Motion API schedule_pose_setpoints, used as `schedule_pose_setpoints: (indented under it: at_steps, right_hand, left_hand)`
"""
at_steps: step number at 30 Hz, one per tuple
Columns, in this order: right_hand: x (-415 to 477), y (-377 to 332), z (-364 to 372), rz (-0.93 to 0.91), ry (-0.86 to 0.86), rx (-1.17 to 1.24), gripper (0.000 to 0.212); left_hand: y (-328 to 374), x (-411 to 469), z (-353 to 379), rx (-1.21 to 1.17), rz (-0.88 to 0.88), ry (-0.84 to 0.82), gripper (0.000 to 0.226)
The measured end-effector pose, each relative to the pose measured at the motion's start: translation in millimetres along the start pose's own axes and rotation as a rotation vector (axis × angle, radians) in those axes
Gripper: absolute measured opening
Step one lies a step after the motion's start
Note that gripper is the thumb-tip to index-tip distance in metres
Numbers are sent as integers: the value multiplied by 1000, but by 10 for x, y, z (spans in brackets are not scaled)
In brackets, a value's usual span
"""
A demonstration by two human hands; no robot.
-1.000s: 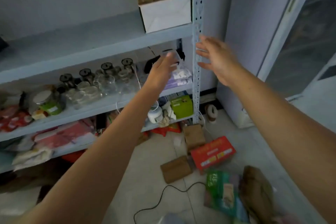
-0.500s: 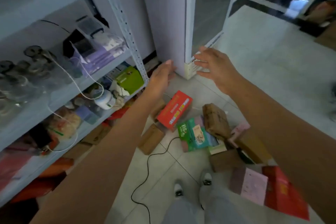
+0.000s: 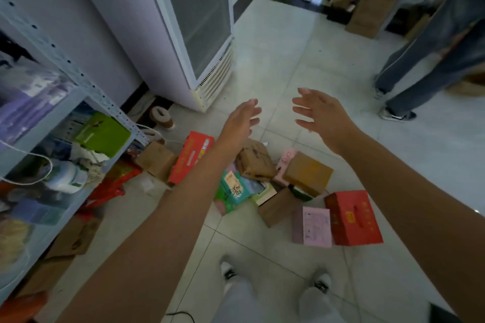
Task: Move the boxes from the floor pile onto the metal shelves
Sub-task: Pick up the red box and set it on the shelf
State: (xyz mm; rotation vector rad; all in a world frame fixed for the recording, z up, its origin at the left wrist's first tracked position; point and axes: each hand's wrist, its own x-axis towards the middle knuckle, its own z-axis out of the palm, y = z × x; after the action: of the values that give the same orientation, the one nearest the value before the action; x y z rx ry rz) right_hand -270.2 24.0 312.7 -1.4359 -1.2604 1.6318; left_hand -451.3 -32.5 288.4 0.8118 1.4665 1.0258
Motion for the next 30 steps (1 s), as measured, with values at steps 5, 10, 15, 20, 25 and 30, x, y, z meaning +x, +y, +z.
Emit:
schedule_pose_setpoints:
  at_steps: [5, 10, 15, 20, 25, 30]
  right_hand:
    - [-53, 307, -1050, 42, 59, -30, 55]
    - [103, 638, -1612, 101, 46, -42, 50]
    - [431, 909, -1225, 150, -42, -4, 51]
    - [815, 1106, -203, 227, -147, 56, 44]
    - [1258, 1279, 1053, 291, -144, 54, 36]
    - [1793, 1570, 1995, 302, -137, -11, 36]
  left_hand:
    - [-226, 149, 942, 23, -27, -76, 45]
    - [-650, 235, 1560, 11, -109, -49, 42]
    - [-955, 250, 1224, -119, -262, 176, 41]
    - [-1251, 198, 252, -139, -315, 308, 25]
    - [-1568, 436, -937, -226, -374, 394, 32]
    - [-1899, 784, -1881, -267, -442, 467, 42]
